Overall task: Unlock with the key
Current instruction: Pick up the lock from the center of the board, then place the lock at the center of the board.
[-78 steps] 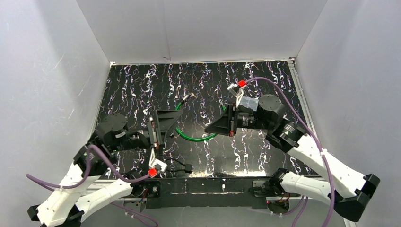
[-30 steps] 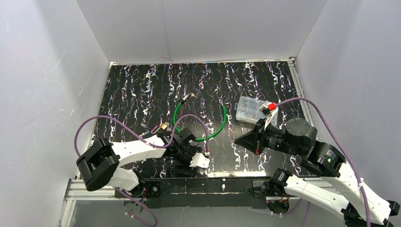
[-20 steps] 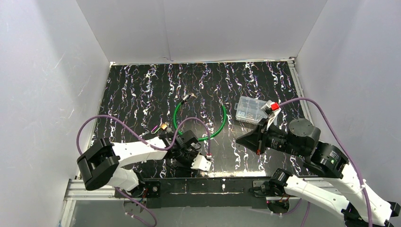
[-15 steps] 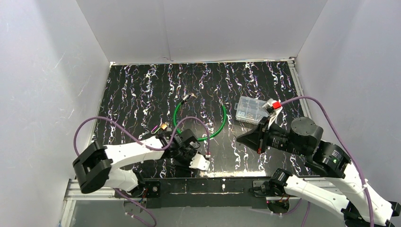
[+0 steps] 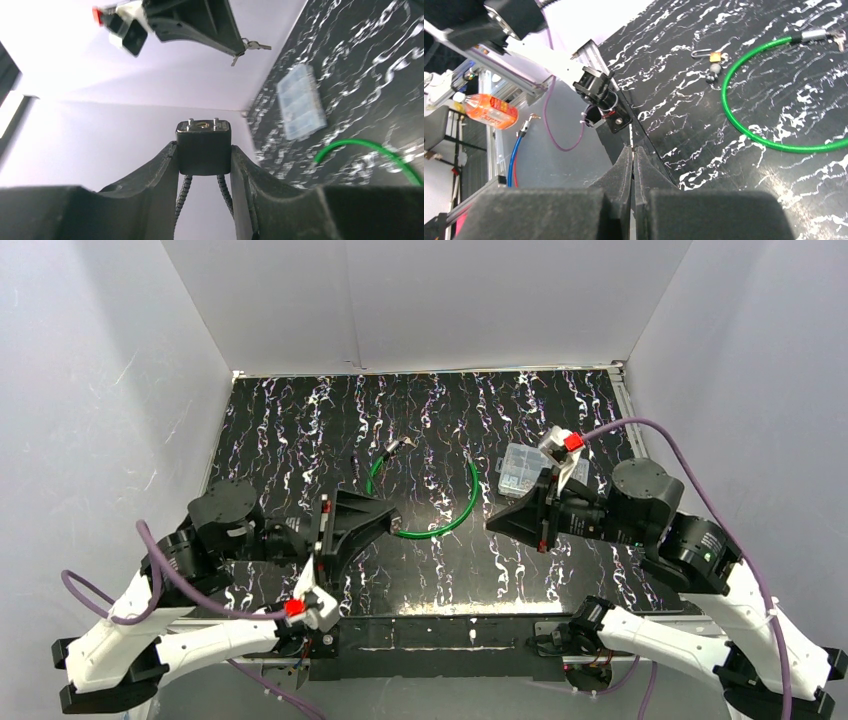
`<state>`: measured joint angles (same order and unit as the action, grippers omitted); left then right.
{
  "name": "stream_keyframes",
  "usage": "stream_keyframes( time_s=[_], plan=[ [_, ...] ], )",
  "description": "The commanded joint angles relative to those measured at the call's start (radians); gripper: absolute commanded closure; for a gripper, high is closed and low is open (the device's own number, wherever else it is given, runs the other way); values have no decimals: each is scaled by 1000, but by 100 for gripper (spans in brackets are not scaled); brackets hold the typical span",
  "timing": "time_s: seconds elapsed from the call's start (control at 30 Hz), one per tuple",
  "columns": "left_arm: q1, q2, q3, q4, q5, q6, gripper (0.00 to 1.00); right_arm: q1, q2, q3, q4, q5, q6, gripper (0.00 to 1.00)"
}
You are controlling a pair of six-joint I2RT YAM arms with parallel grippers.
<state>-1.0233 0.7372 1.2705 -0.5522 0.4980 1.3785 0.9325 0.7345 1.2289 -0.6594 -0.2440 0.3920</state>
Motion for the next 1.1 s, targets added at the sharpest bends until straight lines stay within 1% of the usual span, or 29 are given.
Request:
stream_keyframes(
  time_s=[0.0,0.07,0.2,0.5,0.57,0.7,0.8,0.87,1.07],
  plan=[
    [0,-24,-46,-66,59,351,100,6,60,116,15,-109,-55,99],
    [0,-36,-33,-73,57,374,100,6,88,149,8,-136,-63,99],
    [-1,-26,12,-60,43,367,100,6,123,184,12,-182,-67,99],
    [0,21,58,-42,55,347,100,22,164,197,45,-215,-75,99],
    [0,29,63,-42,49,320,100,28,174,198,53,-215,-80,99],
    [0,63,100,-50,10,198,100,55,200,222,57,-192,-94,99],
    [-1,64,111,15,8,99,100,82,223,249,56,-177,-109,99],
    [0,51,98,48,31,96,100,95,226,248,73,-178,-110,99],
    [0,43,113,57,60,109,100,105,214,238,126,-176,-96,99]
  ],
)
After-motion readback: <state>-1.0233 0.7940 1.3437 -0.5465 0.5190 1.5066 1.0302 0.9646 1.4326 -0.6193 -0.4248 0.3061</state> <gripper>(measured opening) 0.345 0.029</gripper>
